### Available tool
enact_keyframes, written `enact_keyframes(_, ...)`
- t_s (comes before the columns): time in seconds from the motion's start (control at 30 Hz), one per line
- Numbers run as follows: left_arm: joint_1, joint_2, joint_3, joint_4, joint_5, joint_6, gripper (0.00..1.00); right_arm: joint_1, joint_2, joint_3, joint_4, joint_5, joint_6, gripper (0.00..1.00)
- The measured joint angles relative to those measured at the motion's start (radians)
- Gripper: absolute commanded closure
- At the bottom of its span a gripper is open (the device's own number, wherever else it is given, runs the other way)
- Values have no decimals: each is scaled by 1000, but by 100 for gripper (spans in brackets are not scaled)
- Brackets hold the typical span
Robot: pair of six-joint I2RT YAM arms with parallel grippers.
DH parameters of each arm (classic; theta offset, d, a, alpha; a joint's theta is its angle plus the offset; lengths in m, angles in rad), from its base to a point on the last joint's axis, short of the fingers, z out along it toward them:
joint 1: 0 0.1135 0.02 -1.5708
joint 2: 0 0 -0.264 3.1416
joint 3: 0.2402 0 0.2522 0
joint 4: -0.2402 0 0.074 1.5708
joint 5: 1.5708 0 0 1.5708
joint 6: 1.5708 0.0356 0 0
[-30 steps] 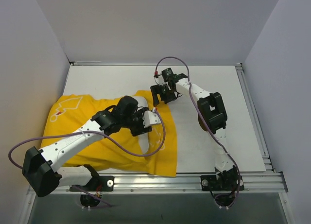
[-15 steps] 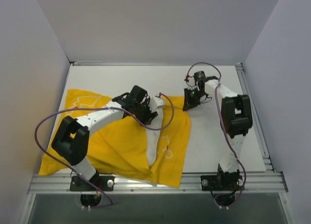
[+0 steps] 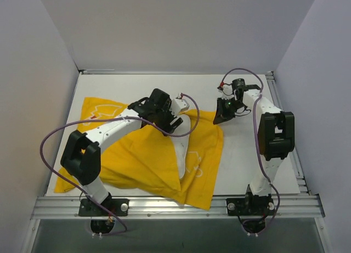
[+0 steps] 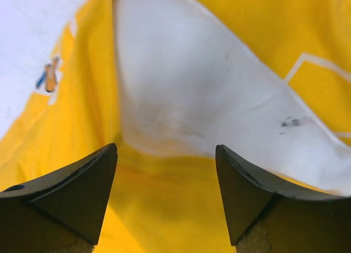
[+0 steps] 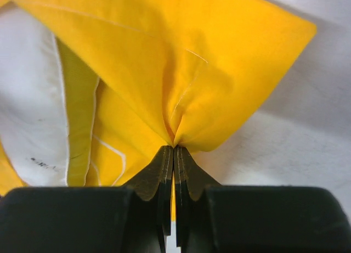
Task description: Put the pillow into the pillowcase
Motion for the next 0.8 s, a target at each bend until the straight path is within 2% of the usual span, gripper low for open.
enact_keyframes(0.1,-76,-54,63,-29,-98,-83,15,18,0,-3,-8,-46,8,100)
enact_keyframes(0.13,-116,-57,88,-28,-122,-110,3,27,0,-5,-9,-62,11,100)
enact_keyframes(0.3,-312,-24,128,-26,-249,-260,3,63,0,-21,-18,-113,39,100)
enact_keyframes(0.53,-325,211,144,-78,-535,-422,3,60,-11,-53,-18,-129,72,100)
enact_keyframes(0.6,-320,278,160,-88,-593,-444,12,60,-16,-59,-18,-127,74,100)
enact_keyframes(0.63,-319,298,172,-93,-607,-450,19,60,-19,-61,-17,-126,74,100)
enact_keyframes(0.67,-317,307,182,-98,-612,-457,42,60,-23,-61,-17,-120,73,100)
enact_keyframes(0.73,-304,307,192,-108,-594,-476,78,59,-26,-61,-16,-101,67,100)
enact_keyframes(0.77,-290,303,196,-112,-571,-478,92,59,-26,-61,-16,-87,57,100)
enact_keyframes(0.8,-270,295,196,-115,-538,-478,100,59,-26,-61,-15,-74,47,100)
